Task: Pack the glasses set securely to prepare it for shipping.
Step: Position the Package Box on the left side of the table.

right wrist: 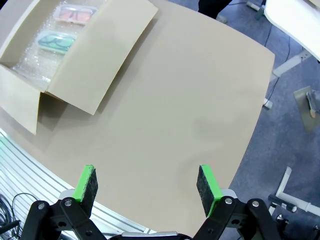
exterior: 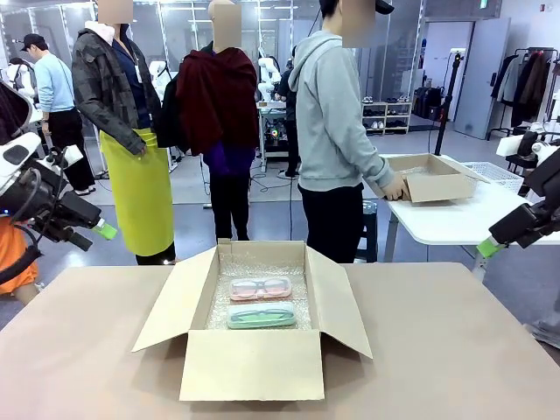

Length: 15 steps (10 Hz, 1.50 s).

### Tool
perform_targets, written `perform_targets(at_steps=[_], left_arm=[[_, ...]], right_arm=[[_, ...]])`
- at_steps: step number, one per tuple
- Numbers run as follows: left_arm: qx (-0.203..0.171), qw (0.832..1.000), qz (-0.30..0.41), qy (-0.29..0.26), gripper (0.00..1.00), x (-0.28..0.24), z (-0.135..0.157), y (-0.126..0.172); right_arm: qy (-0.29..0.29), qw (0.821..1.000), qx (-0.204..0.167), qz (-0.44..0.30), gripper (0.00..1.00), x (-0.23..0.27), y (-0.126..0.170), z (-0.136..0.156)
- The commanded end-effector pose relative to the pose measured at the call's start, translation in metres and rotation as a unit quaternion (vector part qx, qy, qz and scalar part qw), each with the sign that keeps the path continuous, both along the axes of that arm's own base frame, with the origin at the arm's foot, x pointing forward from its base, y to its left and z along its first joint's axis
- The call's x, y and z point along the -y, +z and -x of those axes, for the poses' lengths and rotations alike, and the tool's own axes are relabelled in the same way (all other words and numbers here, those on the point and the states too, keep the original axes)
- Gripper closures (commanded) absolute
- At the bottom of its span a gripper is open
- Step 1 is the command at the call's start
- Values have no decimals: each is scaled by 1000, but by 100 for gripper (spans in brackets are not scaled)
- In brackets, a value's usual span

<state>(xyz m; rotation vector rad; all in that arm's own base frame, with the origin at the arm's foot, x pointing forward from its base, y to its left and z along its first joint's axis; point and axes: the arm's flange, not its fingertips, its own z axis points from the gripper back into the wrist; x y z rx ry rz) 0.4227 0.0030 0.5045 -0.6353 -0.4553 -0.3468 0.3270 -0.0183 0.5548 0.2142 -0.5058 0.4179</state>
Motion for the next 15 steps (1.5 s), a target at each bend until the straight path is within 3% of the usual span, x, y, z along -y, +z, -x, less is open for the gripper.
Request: perform_targets(at_steps=[1, 3, 4, 6, 7, 8, 9, 12, 15], left_arm=[[-10, 999, 50, -4, 0, -16, -8, -33], [-3, 998, 69, 13, 0, -19, -13, -56], [-11, 999, 42, 11, 0, -15, -4, -33], [-11, 999, 42, 11, 0, -15, -4, -33], [-11, 999, 44, 17, 0, -16, -9, -47], [-22, 995, 74, 60, 0, -23, -30, -55], [-62, 986, 143, 55, 0, -27, -46, -71], [-75, 972, 212, 72, 0, -36, -67, -101], [-100, 947, 296, 80, 0, -41, -85, -142]], right_arm=[[-3, 1000, 1, 3, 0, 0, -2, 2], [-3, 1000, 1, 3, 0, 0, -2, 2], [-3, 1000, 1, 3, 0, 0, -2, 2], [-3, 1000, 1, 3, 0, 0, -2, 2], [-3, 1000, 1, 3, 0, 0, -2, 2], [-3, 1000, 1, 3, 0, 0, -2, 2], [-3, 1000, 1, 3, 0, 0, -2, 2], [-3, 1000, 1, 3, 0, 0, -2, 2], [-3, 1000, 1, 3, 0, 0, -2, 2]])
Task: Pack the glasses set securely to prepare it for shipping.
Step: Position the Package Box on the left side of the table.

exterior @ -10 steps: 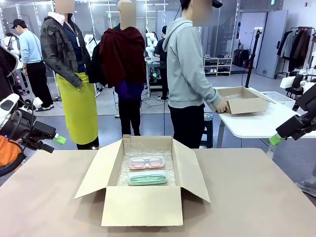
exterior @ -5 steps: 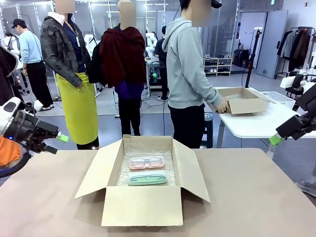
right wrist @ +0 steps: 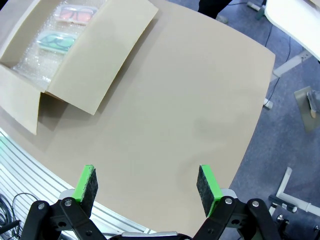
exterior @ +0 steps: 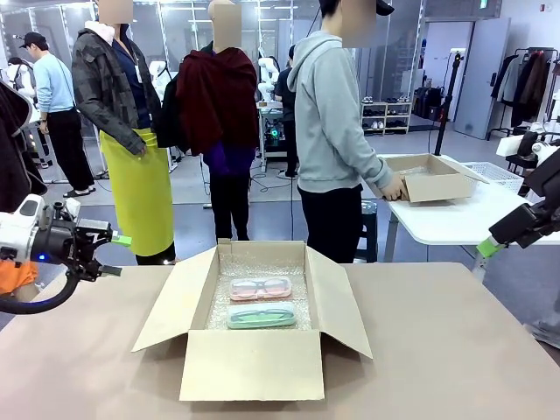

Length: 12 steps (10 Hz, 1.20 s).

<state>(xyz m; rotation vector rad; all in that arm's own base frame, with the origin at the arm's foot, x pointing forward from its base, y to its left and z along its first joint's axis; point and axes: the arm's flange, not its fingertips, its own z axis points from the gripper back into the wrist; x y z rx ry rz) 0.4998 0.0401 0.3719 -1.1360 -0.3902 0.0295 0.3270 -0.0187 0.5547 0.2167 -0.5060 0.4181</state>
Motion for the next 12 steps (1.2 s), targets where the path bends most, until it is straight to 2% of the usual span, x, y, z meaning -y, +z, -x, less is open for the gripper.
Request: perform_targets(at_steps=[1, 4, 7, 9, 12], left_arm=[[6, 999, 35, -3, 0, 0, -10, -20], [-15, 999, 47, 16, 0, 1, -20, -54], [-47, 995, 93, 5, 0, 10, -22, -85], [-56, 992, 112, 8, 0, 13, -20, -97], [-47, 992, 114, 19, 0, 19, -14, -109]], right_arm=[[-4, 1000, 1, 4, 0, 0, -2, 2], [-4, 1000, 1, 4, 0, 0, -2, 2], [-4, 1000, 1, 4, 0, 0, -2, 2], [-4, 1000, 1, 4, 0, 0, -2, 2], [-4, 1000, 1, 4, 0, 0, -2, 2]])
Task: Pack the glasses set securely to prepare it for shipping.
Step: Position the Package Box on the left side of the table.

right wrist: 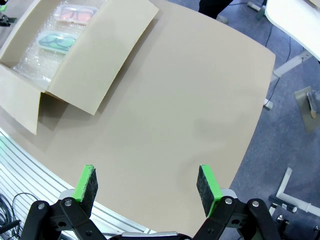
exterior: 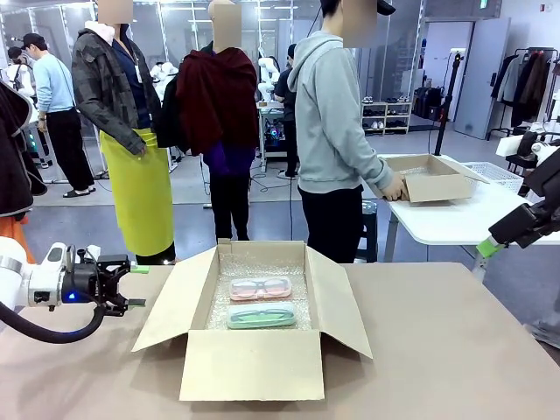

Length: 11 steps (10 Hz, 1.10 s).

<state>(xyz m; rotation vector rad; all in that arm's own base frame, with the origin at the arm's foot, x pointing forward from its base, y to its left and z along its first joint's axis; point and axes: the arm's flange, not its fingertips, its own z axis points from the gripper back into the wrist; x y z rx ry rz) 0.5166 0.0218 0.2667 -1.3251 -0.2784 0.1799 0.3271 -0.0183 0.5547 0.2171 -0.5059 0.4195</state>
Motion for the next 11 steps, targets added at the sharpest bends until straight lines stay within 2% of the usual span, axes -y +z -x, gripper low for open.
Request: perform_targets(at_steps=[1, 5, 10, 11], left_arm=[[27, 1000, 7, 8, 0, 3, 3, -5], [10, 1000, -8, -17, 0, 25, 9, -16], [-9, 999, 16, -30, 0, 34, 12, -23], [-5, 999, 24, -32, 30, 32, 12, -21]], right_arm=[[-4, 1000, 1, 4, 0, 0, -2, 2], [-4, 1000, 1, 4, 0, 0, -2, 2], [-4, 1000, 1, 4, 0, 0, -2, 2], [-4, 1000, 1, 4, 0, 0, -2, 2]])
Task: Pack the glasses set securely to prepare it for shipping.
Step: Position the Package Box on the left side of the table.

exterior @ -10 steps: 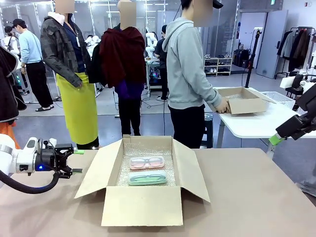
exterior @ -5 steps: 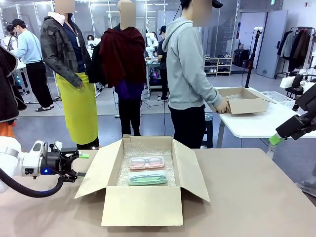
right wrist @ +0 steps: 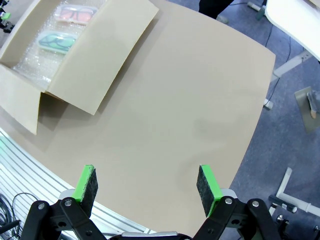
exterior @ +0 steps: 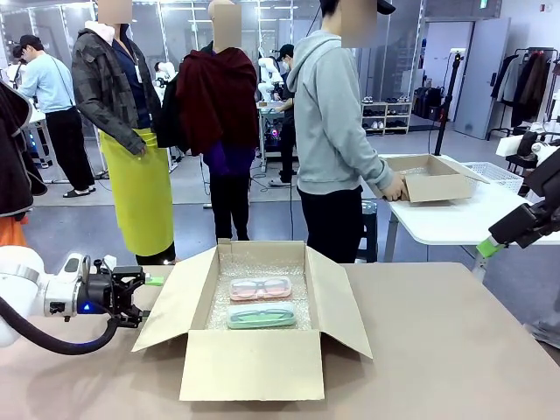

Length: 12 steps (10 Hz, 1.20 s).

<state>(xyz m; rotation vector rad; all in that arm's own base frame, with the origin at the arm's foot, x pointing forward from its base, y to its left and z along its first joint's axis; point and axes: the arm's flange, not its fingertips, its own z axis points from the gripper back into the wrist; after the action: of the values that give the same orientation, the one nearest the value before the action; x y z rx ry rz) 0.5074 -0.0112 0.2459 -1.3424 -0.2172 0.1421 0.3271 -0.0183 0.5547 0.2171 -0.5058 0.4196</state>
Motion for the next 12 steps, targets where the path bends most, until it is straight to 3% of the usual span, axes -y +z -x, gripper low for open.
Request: perform_targets(at_steps=[1, 2, 3, 7, 11, 12], left_arm=[[-15, 999, 31, 3, 60, -4, 3, 0], [-20, 999, 41, 6, 90, -8, 3, 0], [-20, 998, 51, 5, 100, -12, 4, 2], [-3, 998, 67, 11, 100, -18, 8, 15], [-6, 998, 68, -7, 100, -8, 11, 12], [-25, 997, 63, -29, 100, -6, 11, 9]], right_arm=[[-4, 1000, 1, 4, 0, 0, -2, 2], [-4, 1000, 1, 4, 0, 0, -2, 2], [-4, 1000, 1, 4, 0, 0, -2, 2], [-4, 1000, 1, 4, 0, 0, -2, 2], [-4, 1000, 1, 4, 0, 0, -2, 2], [-4, 1000, 1, 4, 0, 0, -2, 2]])
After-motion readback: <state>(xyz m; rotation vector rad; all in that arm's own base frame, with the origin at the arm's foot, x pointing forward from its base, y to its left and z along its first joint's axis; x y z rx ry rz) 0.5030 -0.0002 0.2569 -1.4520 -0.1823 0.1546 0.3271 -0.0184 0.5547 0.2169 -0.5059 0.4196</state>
